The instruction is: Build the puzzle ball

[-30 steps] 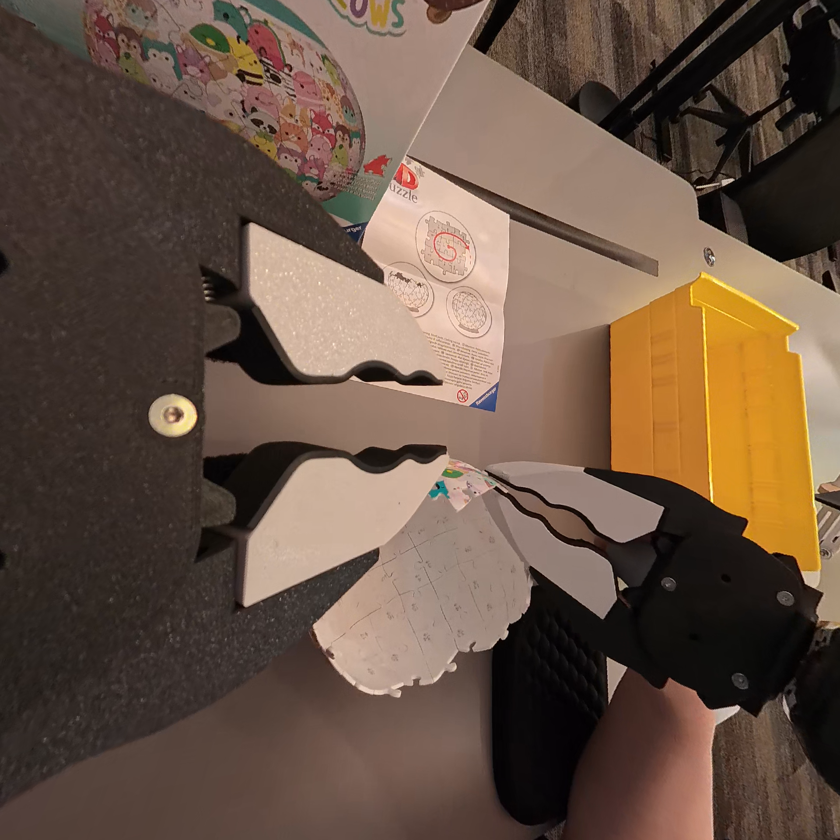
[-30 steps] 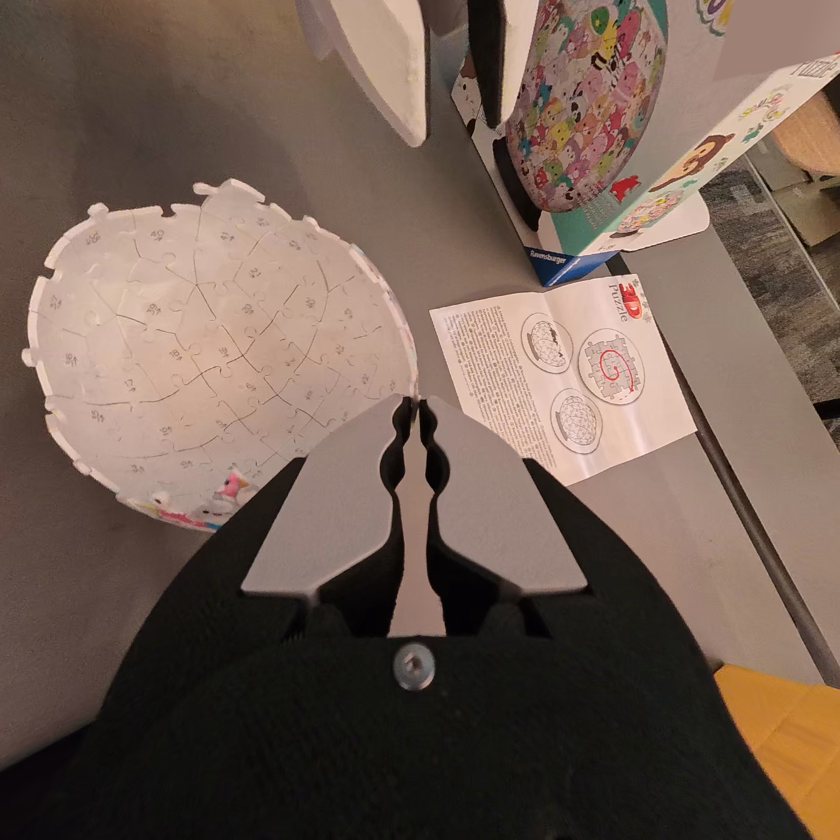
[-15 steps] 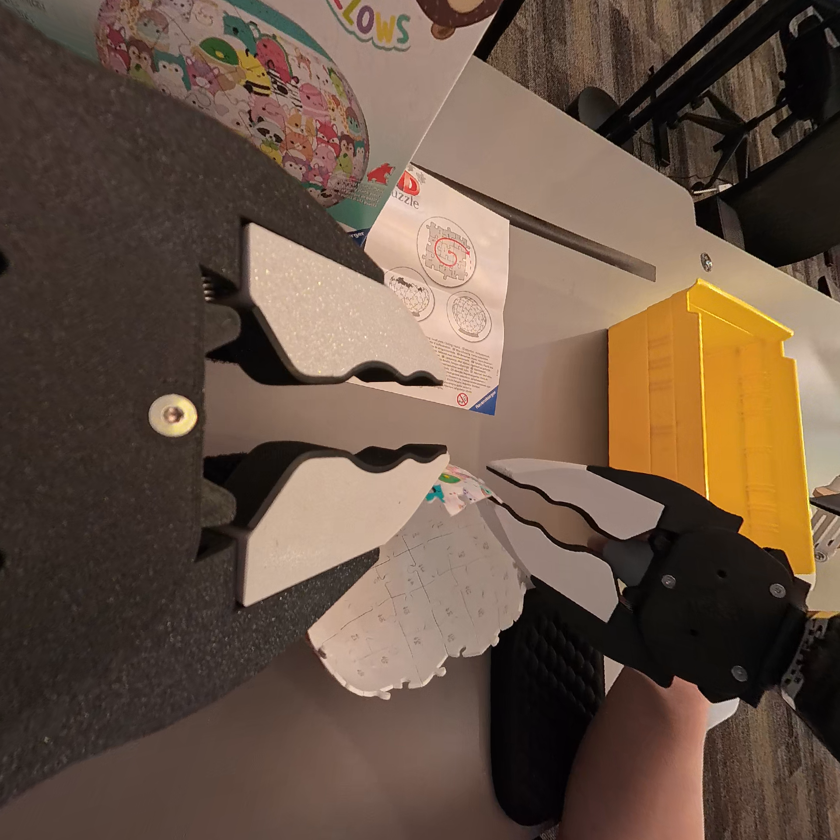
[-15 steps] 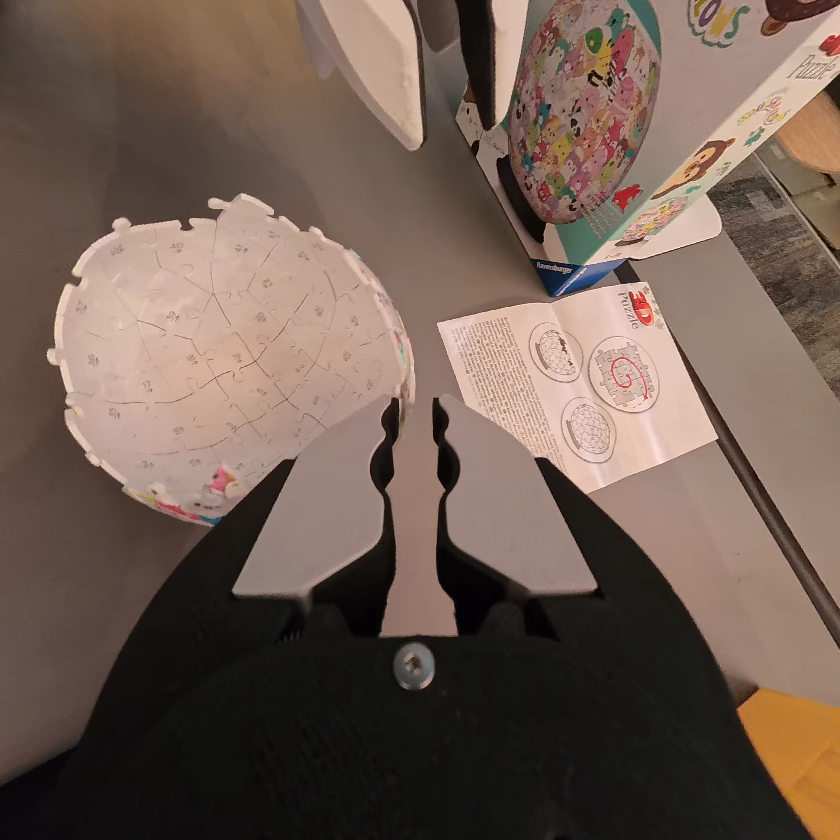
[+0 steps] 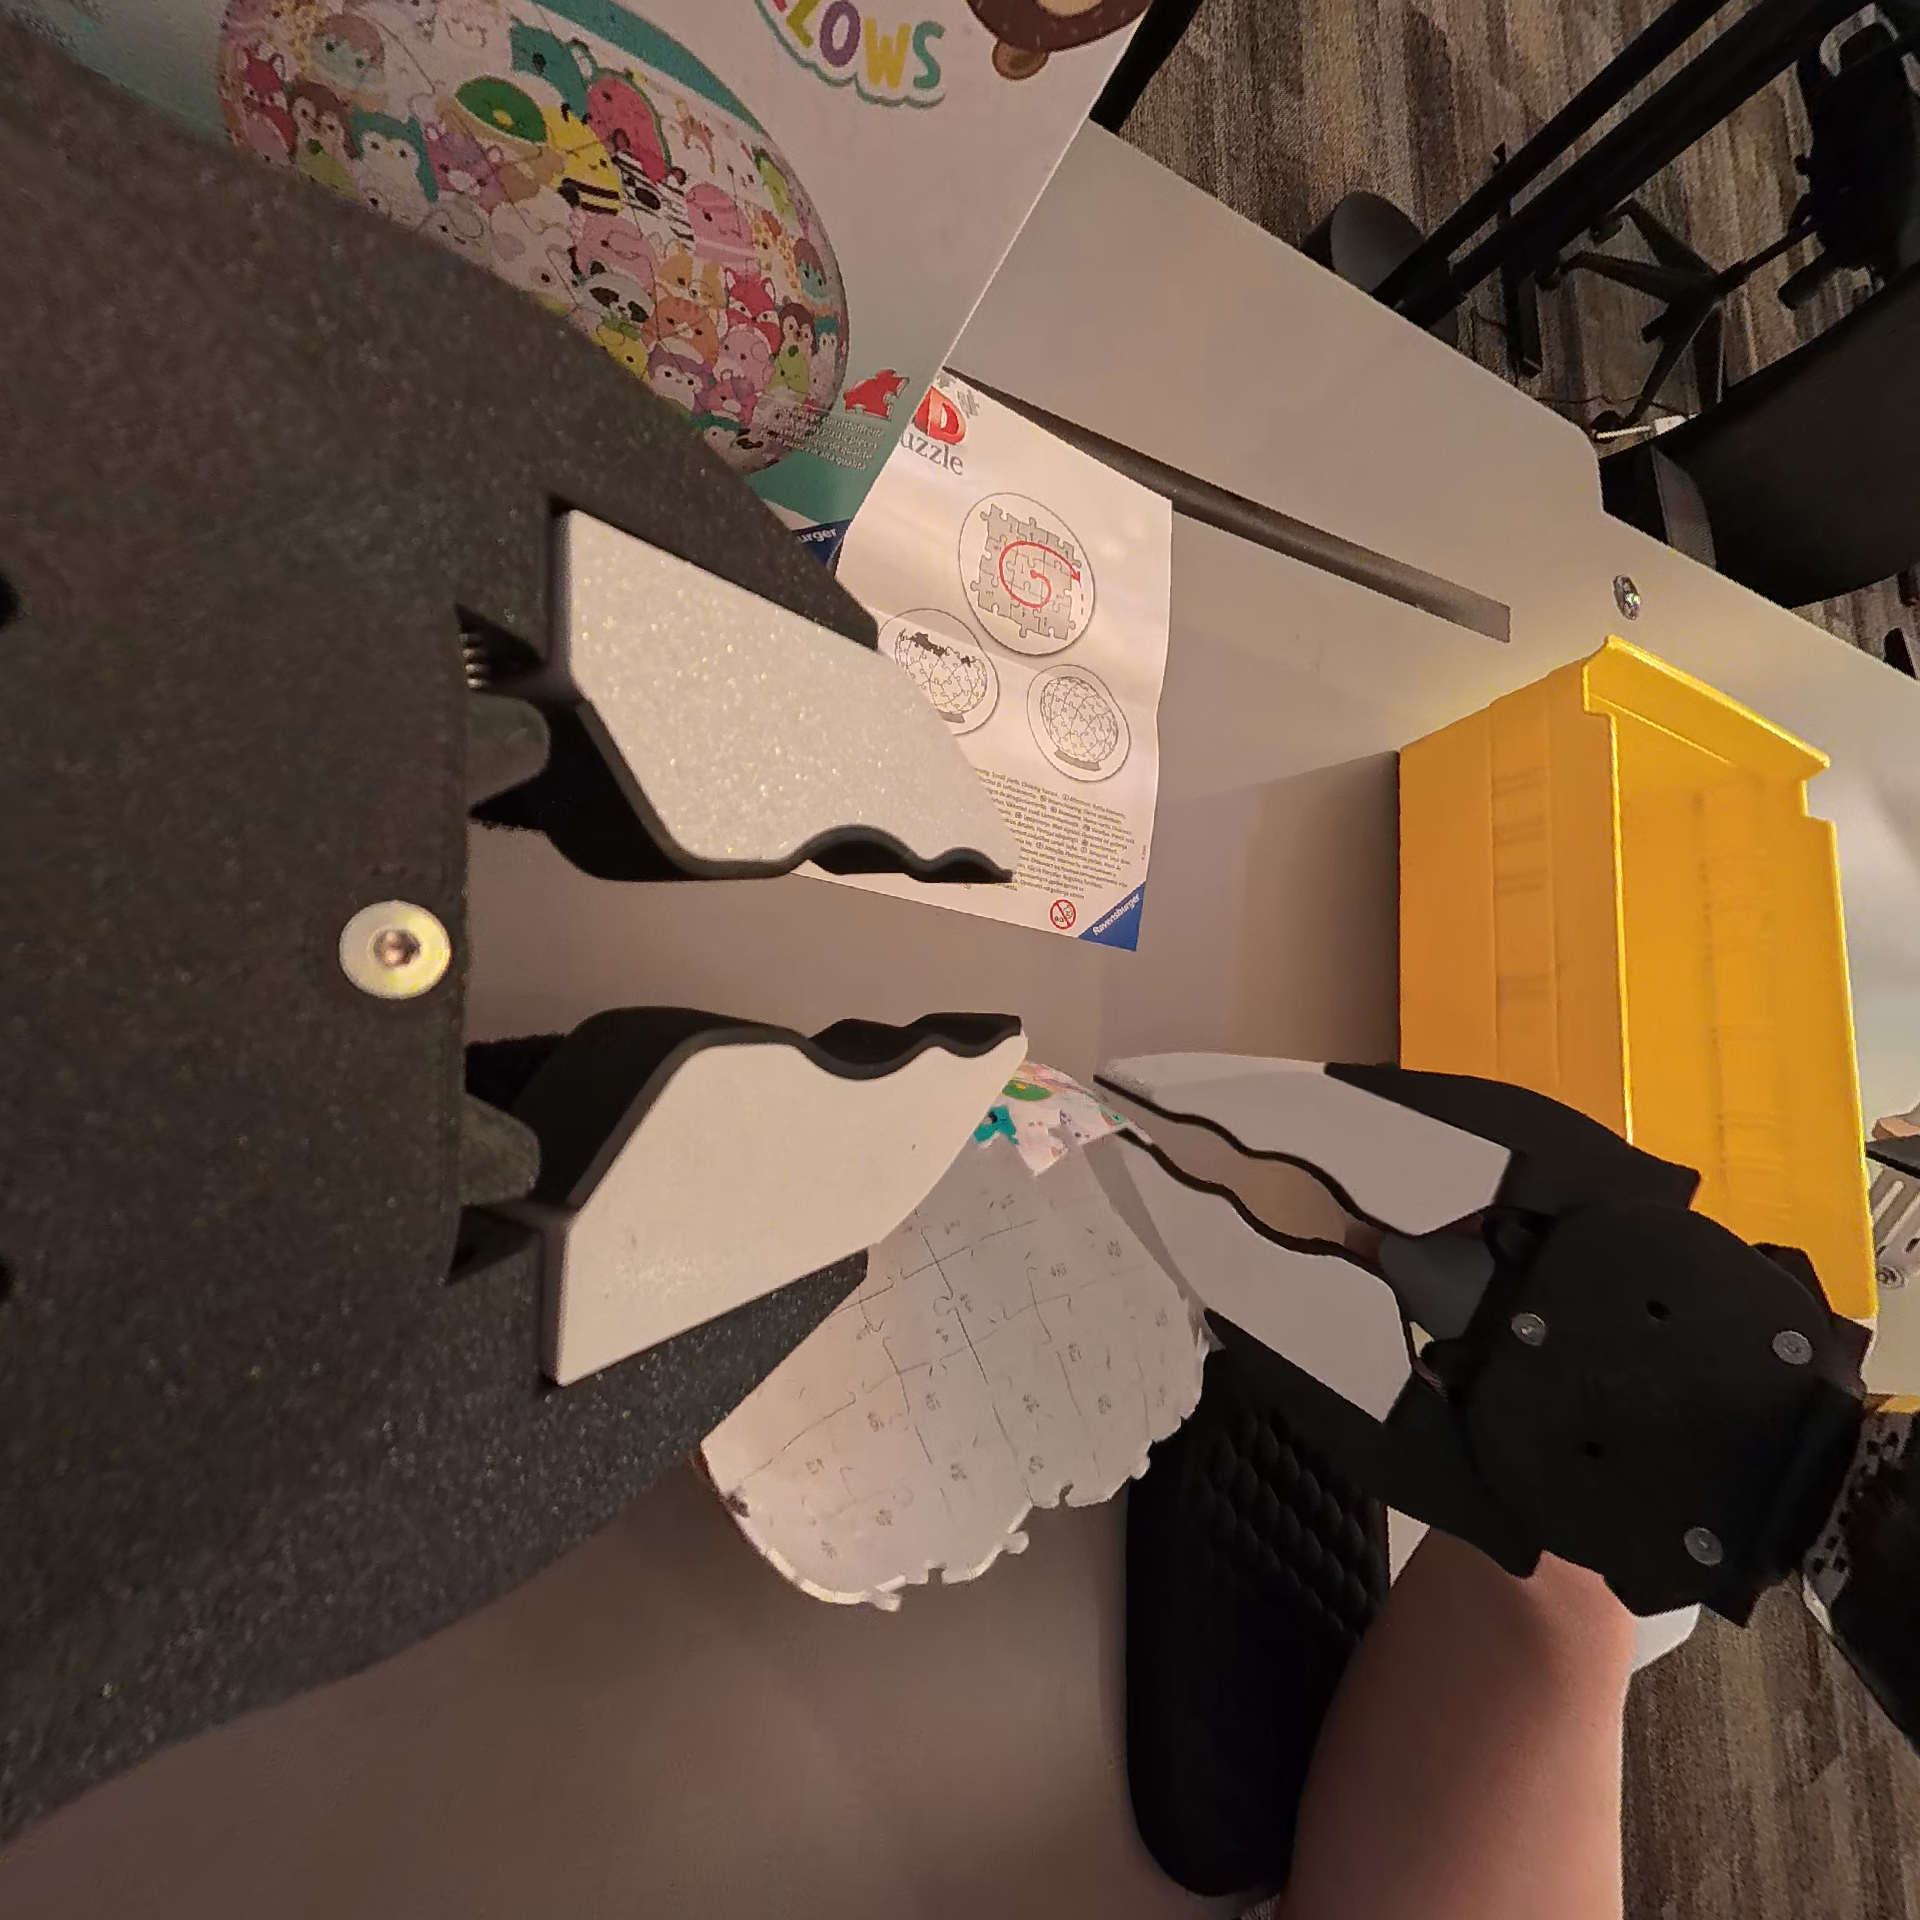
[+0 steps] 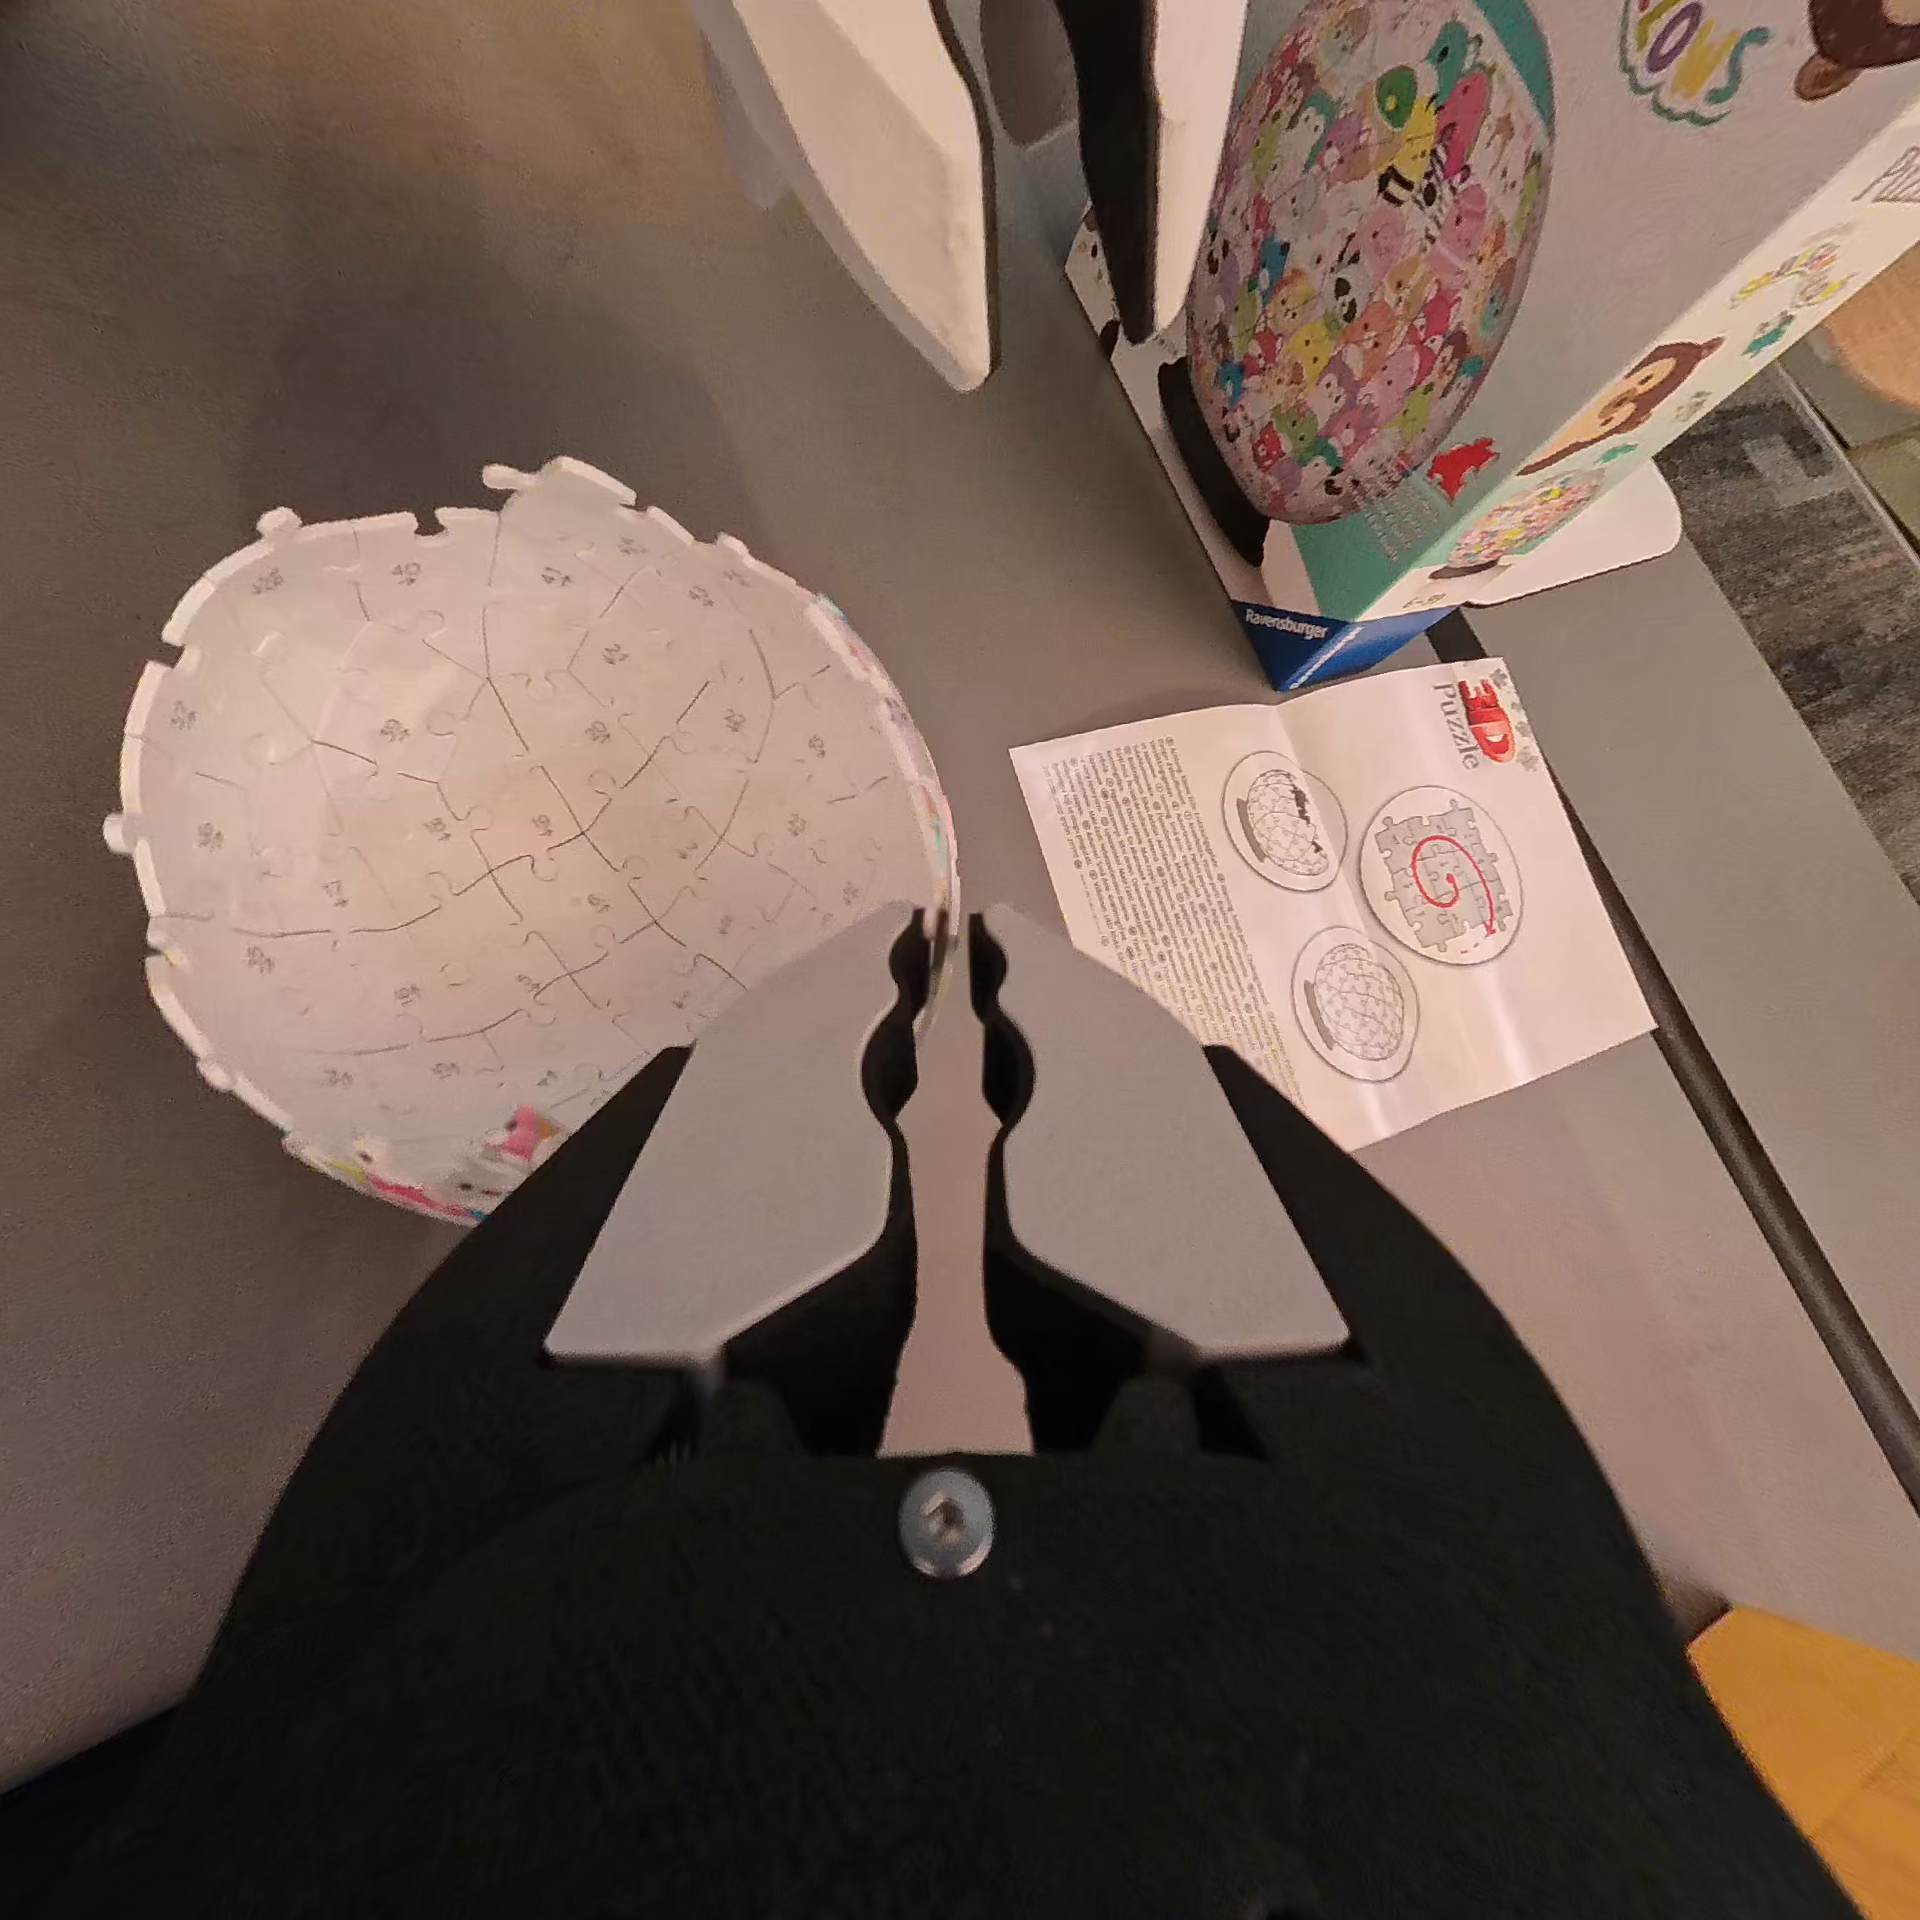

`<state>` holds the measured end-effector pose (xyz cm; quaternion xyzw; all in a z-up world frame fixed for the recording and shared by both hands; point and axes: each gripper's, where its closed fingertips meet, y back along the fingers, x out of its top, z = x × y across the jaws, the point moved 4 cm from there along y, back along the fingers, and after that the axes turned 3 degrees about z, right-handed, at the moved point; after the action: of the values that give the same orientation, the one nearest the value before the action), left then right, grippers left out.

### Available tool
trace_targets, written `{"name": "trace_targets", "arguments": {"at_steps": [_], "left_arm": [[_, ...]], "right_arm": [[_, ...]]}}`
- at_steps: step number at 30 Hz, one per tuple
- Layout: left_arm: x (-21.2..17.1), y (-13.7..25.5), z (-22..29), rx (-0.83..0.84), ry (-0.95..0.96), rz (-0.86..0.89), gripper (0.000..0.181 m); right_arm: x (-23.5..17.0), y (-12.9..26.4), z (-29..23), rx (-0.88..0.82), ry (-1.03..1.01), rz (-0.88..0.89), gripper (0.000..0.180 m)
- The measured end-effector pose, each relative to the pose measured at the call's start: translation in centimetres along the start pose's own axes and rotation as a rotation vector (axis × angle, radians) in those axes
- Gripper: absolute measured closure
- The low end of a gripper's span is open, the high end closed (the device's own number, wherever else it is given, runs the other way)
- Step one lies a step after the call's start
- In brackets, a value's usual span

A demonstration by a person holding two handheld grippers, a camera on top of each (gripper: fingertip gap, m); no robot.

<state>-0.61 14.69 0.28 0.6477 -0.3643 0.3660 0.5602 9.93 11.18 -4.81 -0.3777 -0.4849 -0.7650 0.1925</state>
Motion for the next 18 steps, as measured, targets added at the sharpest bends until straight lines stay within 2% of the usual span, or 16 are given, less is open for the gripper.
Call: {"name": "trace_targets", "arguments": {"at_steps": [15, 18], "left_arm": [[-1.2, -0.2, -0.5, -0.012, 0.025, -0.026, 0.158], [-1.1, 0.6, -0.6, -0.030, 0.015, -0.011, 0.153]], "right_arm": [[-0.3, -0.4, -0.2, -0.004, 0.001, -0.044, 0.174], [-0.2, -0.4, -0.2, -0.008, 0.006, -0.022, 0.169]]}}
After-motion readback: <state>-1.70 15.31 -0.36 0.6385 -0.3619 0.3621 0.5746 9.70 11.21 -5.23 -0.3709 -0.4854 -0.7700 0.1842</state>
